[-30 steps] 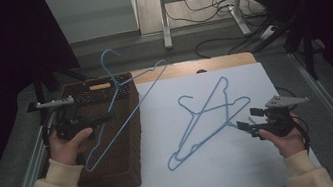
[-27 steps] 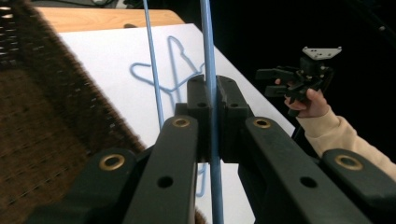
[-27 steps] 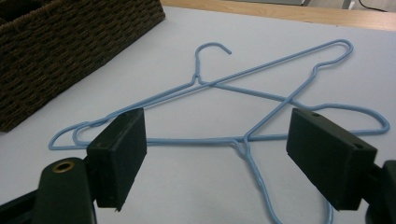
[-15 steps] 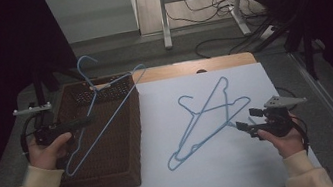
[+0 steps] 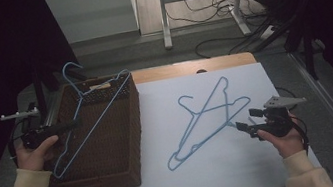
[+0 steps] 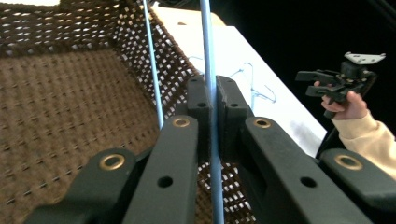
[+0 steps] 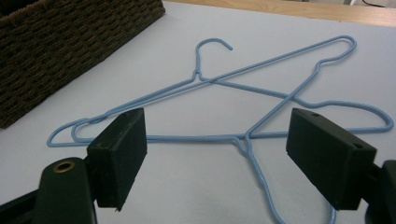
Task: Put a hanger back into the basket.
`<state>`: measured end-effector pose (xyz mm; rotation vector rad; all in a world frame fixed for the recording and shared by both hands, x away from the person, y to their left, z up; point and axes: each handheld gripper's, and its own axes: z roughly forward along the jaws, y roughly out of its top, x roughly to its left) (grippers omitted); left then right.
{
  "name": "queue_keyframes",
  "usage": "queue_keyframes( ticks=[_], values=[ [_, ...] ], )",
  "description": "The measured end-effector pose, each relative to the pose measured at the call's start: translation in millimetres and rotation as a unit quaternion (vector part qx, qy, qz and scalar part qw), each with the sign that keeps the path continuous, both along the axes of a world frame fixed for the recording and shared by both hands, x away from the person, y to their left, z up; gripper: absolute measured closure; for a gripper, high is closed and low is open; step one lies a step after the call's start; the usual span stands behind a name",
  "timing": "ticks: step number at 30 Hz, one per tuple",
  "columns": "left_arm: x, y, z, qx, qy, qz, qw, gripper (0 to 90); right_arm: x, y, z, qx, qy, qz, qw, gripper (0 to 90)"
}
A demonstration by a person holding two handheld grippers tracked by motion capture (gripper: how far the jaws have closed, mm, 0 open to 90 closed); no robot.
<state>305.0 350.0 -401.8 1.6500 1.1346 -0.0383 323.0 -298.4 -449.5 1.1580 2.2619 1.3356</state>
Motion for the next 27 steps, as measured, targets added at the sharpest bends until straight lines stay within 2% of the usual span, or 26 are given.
queue_keyframes(
  ticks=[5, 6, 13, 14, 19, 20, 27],
  values=[
    [2.6, 3.3, -6.8, 0.003, 0.008, 0.002, 1.0000, 86.1, 0.1, 0.3, -0.1, -0.001, 0.000, 0.000, 1.0000, 20.6],
    [5.3, 3.2, -11.3, 0.012, 0.017, 0.001, 0.9998, 86.1, 0.1, 0.7, -0.1, 0.000, 0.001, 0.000, 1.0000, 20.7],
    [13.2, 7.9, -28.2, 0.022, 0.038, 0.004, 0.9990, 86.0, 0.1, 1.2, -0.3, 0.000, 0.001, 0.000, 1.0000, 20.6],
    [15.3, 9.8, -33.6, 0.019, 0.047, 0.004, 0.9987, 86.1, 0.2, 0.9, -0.4, -0.001, 0.001, 0.000, 1.0000, 20.6],
    [19.0, 13.0, -43.8, 0.022, 0.062, 0.007, 0.9978, 86.0, 0.2, 0.6, -0.3, -0.001, 0.001, 0.000, 1.0000, 20.6],
    [20.6, 12.0, -47.0, 0.035, 0.066, 0.005, 0.9972, 85.9, 0.3, 1.0, -0.5, -0.002, 0.000, 0.000, 1.0000, 20.6],
    [25.3, 9.5, -55.5, 0.045, 0.077, 0.008, 0.9960, 85.7, 0.4, 1.1, -0.7, -0.004, 0.001, 0.000, 1.0000, 20.6]
  ],
)
